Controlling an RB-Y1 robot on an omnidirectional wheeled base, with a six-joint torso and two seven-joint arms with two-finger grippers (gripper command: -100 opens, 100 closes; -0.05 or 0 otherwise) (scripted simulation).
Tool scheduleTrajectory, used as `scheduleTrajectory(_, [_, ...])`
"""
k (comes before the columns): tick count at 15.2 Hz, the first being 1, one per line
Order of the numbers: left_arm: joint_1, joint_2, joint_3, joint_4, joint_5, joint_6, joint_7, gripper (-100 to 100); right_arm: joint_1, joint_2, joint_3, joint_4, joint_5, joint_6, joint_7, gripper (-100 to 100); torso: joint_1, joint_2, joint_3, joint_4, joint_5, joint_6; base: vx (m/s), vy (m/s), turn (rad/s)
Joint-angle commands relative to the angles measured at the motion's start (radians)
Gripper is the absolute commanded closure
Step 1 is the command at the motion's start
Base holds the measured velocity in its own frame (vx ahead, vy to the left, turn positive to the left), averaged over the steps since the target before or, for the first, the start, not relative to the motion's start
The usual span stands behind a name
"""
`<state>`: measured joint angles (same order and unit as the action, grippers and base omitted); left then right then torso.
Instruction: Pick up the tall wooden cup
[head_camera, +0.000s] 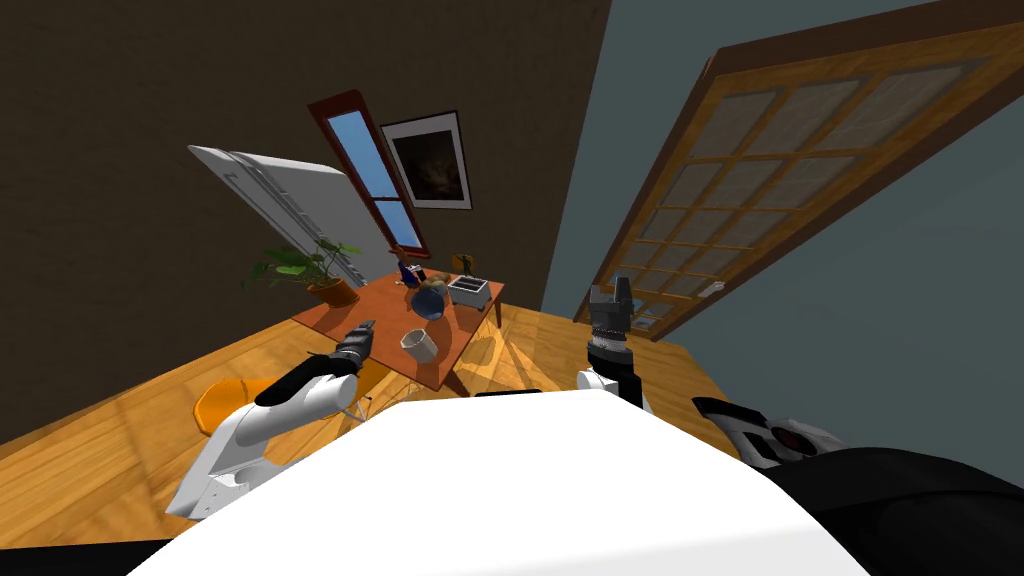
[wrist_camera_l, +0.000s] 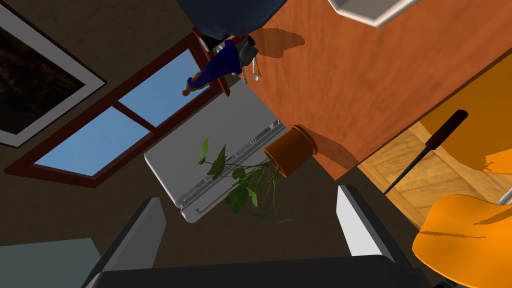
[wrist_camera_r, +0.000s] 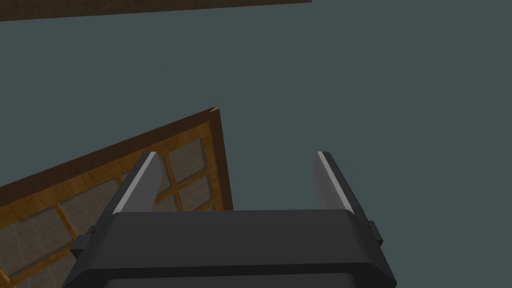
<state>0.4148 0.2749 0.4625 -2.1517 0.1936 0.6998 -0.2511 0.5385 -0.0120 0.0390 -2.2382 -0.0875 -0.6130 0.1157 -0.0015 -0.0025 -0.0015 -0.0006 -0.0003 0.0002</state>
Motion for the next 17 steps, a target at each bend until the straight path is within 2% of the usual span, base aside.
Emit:
scheduleTrajectory(1, [0.002,0.008,0.013,0.008,0.014,0.050,-0.012,-100,0.000,0.000,0.000,0.000,0.000,0.000,0.000,0,0.000,0.000,0.000,0.000,0.000,0.000,0.055,-0.026,-0.079])
scheduleTrajectory(3, [0.002,0.008,0.013,0.008,0.014,0.071,-0.012,-100,0.000,0.000,0.000,0.000,0.000,0.000,0.000,0,0.000,0.000,0.000,0.000,0.000,0.000,0.043,-0.011,-0.009])
scheduleTrajectory(4, [0.000,0.013,0.027,0.019,0.027,0.108,-0.029,-100,0.000,0.000,0.000,0.000,0.000,0.000,0.000,0,0.000,0.000,0.000,0.000,0.000,0.000,0.045,-0.019,-0.066])
scheduleTrajectory(6, [0.000,0.013,0.027,0.019,0.027,0.145,-0.029,-100,0.000,0.000,0.000,0.000,0.000,0.000,0.000,0,0.000,-0.001,0.000,0.000,0.000,0.000,0.057,-0.013,-0.050])
scheduleTrajectory(7, [-0.001,0.019,0.040,0.032,0.040,0.169,-0.047,-100,0.000,0.000,0.000,0.000,0.000,0.000,0.000,0,0.000,-0.001,0.000,0.000,0.000,0.000,0.067,-0.023,-0.072])
scheduleTrajectory(9, [-0.001,0.019,0.040,0.032,0.040,0.214,-0.047,-100,0.000,0.000,0.000,0.000,0.000,0.000,0.000,0,0.000,-0.002,-0.001,0.000,0.000,0.000,0.070,-0.016,-0.055])
scheduleTrajectory(10, [-0.001,0.019,0.040,0.032,0.040,0.219,-0.047,-100,0.000,0.000,0.000,0.000,0.000,0.000,0.000,0,0.000,-0.002,-0.001,0.000,0.000,0.000,0.038,-0.011,0.006])
scheduleTrajectory(11, [-0.002,0.024,0.052,0.044,0.053,0.252,-0.064,-100,0.000,0.000,0.000,0.000,0.000,0.000,0.000,0,0.000,-0.001,0.000,0.000,0.000,0.000,0.058,-0.018,-0.057])
scheduleTrajectory(13, [-0.002,0.024,0.052,0.044,0.053,0.291,-0.064,-100,0.000,0.000,0.000,0.000,0.000,0.000,0.000,0,0.000,-0.001,-0.001,0.000,0.000,0.000,0.058,-0.012,-0.057])
scheduleTrajectory(14, [-0.002,0.024,0.052,0.044,0.053,0.291,-0.064,-100,0.000,0.000,0.000,0.000,0.000,0.000,0.000,0,0.000,-0.001,-0.001,0.000,0.000,0.000,0.029,-0.001,0.005])
scheduleTrajectory(15, [-0.002,0.031,0.062,0.057,0.066,0.326,-0.082,-100,0.000,0.000,0.000,0.000,0.000,0.000,0.000,0,0.001,0.000,0.000,0.000,0.000,0.000,0.053,-0.001,-0.046])
scheduleTrajectory(17, [-0.002,0.031,0.062,0.057,0.066,0.360,-0.082,-100,0.000,0.000,0.000,0.000,0.000,0.000,0.000,0,0.001,-0.001,-0.001,0.000,0.000,0.000,0.060,-0.001,-0.053])
